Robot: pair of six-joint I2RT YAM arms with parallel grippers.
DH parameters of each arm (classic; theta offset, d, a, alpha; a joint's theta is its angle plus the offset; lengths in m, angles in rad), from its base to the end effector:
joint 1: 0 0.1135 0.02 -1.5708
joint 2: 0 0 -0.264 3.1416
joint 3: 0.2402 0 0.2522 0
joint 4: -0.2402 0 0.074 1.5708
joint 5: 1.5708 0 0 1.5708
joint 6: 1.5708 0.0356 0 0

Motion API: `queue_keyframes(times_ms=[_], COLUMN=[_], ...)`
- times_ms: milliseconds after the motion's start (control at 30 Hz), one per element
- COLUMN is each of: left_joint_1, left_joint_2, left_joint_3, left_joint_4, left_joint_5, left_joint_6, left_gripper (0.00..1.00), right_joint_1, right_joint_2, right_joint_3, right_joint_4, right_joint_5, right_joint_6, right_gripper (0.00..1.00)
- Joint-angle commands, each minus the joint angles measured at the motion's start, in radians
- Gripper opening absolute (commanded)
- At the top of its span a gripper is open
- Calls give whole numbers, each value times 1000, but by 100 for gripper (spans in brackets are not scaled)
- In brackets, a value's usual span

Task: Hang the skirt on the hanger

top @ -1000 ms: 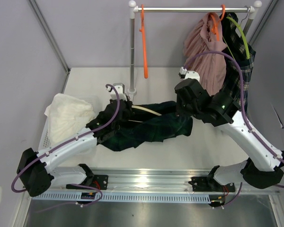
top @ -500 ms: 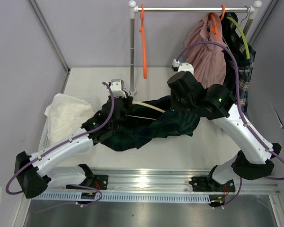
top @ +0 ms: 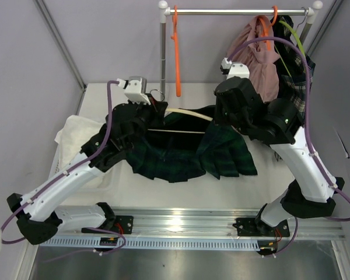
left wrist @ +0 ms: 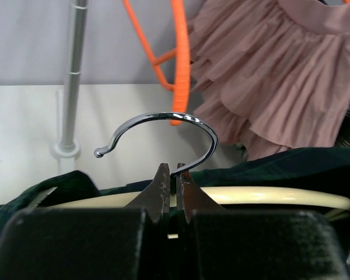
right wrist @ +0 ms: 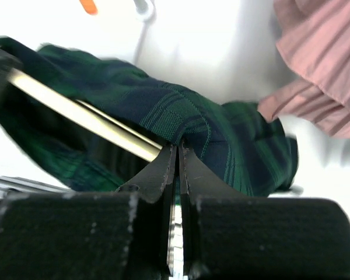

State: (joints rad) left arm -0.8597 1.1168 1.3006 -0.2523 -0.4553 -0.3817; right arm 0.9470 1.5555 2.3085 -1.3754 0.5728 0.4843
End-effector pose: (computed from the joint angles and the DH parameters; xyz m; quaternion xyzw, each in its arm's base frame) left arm 0.1684 -0.1715 0.4473 0.0189 0.7283 -0.2525 0.6368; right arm 0.1547 0.1820 0.5282 -0.0701 0.8603 0.0977 0.4955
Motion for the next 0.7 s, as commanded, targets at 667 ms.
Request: queue_keyframes(times_ms=[667], left_joint_1=[-12], left_joint_2=[74], left_joint_3=[-74], left_joint_4=[13], left_joint_5=[138], left_joint_6=[-62], left_gripper=[0], right_joint_1=[-36], right_joint_2=[-3], right_joint_3=[41], right_joint_4=[-30], right_joint_5=[29], right_joint_6=[-21], right_gripper=[0])
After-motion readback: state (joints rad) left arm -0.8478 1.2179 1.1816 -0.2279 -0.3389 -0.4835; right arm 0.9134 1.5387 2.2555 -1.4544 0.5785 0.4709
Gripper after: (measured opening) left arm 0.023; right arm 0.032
